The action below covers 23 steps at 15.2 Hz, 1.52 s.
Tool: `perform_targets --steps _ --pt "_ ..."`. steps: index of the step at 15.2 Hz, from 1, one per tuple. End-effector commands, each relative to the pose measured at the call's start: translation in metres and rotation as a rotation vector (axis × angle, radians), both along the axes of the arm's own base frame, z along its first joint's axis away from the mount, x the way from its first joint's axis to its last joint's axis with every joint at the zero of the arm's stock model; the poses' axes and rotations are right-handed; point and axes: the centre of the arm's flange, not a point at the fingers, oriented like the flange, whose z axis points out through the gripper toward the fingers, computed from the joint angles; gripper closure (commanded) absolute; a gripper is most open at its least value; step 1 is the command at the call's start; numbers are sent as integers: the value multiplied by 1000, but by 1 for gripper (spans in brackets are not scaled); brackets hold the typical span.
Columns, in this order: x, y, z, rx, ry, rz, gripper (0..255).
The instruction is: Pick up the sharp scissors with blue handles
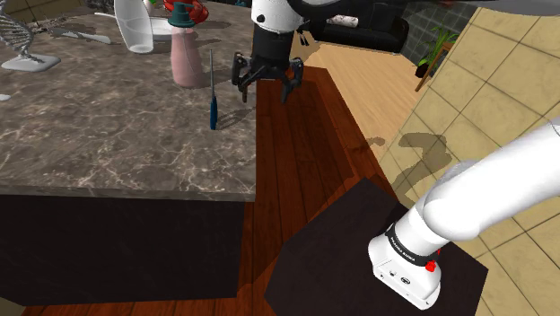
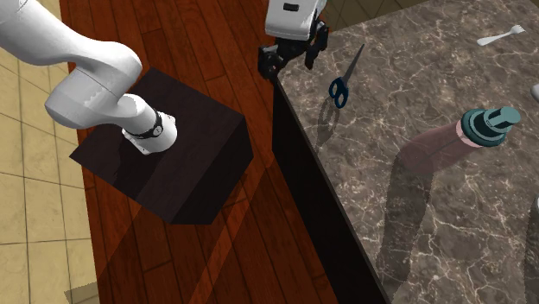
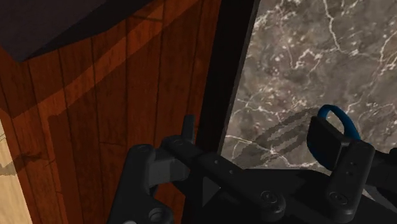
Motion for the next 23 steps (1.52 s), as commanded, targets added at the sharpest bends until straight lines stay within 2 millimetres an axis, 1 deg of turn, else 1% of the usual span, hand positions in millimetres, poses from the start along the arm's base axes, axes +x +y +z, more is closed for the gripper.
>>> perform_targets --steps 1,8,9,15,16,18,19,23 --pt "17 22 -4 -5 -14 -34 0" --pt "81 89 -9 -29 -58 -141 0" --pt "85 92 -10 -31 -61 -147 0" --pt "85 92 -41 -31 -61 -147 0" --pt "85 92 -50 -31 -61 -147 0" --pt "85 92 -50 -31 -61 -147 0" --pt "84 93 -49 -31 -61 -147 255" --pt "84 92 -49 -31 -61 -147 255"
